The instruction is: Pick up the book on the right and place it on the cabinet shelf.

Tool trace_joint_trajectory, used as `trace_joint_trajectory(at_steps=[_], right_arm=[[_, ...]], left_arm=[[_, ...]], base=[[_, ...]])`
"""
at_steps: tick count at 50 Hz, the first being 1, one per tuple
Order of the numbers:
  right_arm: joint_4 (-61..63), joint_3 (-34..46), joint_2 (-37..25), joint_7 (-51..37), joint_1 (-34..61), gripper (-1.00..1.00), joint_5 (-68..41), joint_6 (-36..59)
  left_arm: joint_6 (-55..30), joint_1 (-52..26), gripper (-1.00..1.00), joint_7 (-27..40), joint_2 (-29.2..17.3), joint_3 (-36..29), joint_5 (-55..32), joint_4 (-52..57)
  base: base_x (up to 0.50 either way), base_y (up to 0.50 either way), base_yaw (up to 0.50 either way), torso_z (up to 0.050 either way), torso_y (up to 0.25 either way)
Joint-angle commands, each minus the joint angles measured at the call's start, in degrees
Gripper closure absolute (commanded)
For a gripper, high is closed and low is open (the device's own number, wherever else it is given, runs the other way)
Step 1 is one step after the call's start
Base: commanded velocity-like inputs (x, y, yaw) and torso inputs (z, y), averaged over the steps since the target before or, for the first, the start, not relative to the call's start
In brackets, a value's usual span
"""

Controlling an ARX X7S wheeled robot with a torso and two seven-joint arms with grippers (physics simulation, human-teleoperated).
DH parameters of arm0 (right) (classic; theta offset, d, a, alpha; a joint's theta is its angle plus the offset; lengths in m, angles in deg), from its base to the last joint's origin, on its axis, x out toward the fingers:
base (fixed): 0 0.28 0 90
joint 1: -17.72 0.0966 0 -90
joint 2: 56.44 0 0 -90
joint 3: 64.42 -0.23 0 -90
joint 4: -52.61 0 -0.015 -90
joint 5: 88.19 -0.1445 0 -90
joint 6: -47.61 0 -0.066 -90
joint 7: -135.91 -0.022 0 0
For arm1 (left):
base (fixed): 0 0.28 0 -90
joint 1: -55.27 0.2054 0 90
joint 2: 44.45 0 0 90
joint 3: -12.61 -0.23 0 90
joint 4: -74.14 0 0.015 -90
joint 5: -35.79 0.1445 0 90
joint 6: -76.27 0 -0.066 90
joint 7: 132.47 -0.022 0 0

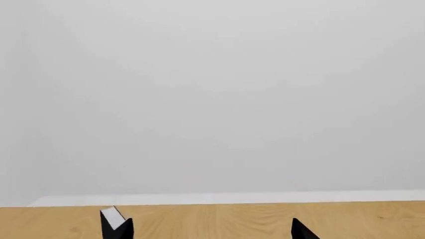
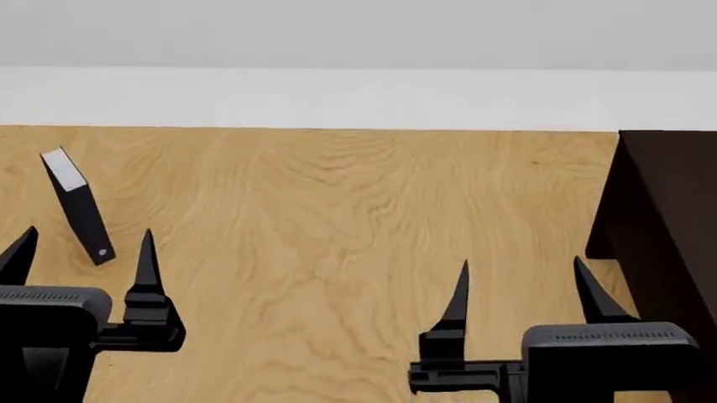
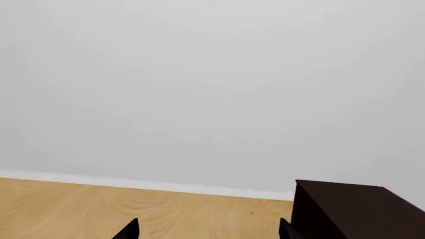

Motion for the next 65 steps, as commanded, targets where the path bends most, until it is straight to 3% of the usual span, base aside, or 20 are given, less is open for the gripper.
trace_joint_trajectory(at_steps=[1, 8, 28, 46, 48, 49, 56, 57, 65], right_arm=[[-0.1, -0.2, -0.1, 0.0, -0.1, -1.00, -1.4, -0.4], [0.3, -0.8, -0.1, -0.2, -0.2, -1.00, -2.5, -0.1], [-0.5, -0.2, -0.8, -0.5, 0.1, -1.00, -3.8, -0.5], [1.9, 2.4, -2.2, -0.5, 1.9, -1.00, -4.2, 5.3], [4.3, 3.3, -2.8, -1.4, 3.5, -1.00, -4.3, 12.6], [8.0, 6.1, -4.4, -2.3, 6.3, -1.00, -2.7, 21.2], [16.6, 7.0, -7.1, -1.0, 15.2, -1.00, -4.5, 42.0], [18.8, 7.0, -7.5, 0.3, 18.8, -1.00, -6.2, 48.8], [20.3, 5.2, -7.0, 5.8, 29.5, -1.00, -12.8, 67.3]], left_arm=[[-0.1, 0.2, -1.00, 0.6, -0.6, -0.5, -0.4, 0.7], [-0.1, 0.2, -1.00, 1.0, -1.0, -0.6, -0.7, 1.0], [0.1, 0.2, -1.00, 1.8, -1.7, -1.2, -1.5, 1.4], [-0.2, 0.1, -1.00, 2.6, -2.4, -1.1, -2.6, 2.2], [-0.5, 0.0, -1.00, 2.7, -2.5, -1.1, -2.7, 2.4], [-0.4, 0.0, -1.00, 2.6, -2.5, -1.2, -2.8, 2.3], [-0.9, 0.0, -1.00, 3.5, -3.0, -1.5, -2.0, 3.1], [-2.0, -0.4, -1.00, 3.0, -3.4, -1.6, -2.4, 3.3], [-2.2, -0.2, -1.00, 1.4, -4.4, -2.2, -3.9, 4.4]], base=[[0.50, 0.00, 0.00, 0.000, 0.000], [0.49, 0.00, 0.00, 0.000, 0.000], [0.02, -0.10, 0.00, 0.000, 0.001], [0.07, 0.02, 0.00, 0.000, 0.000], [0.00, 0.00, 0.00, 0.000, 0.000], [0.00, 0.00, 0.00, 0.000, 0.000], [0.00, 0.00, 0.00, 0.000, 0.000], [0.00, 0.00, 0.00, 0.000, 0.000], [0.00, 0.00, 0.00, 0.000, 0.000]])
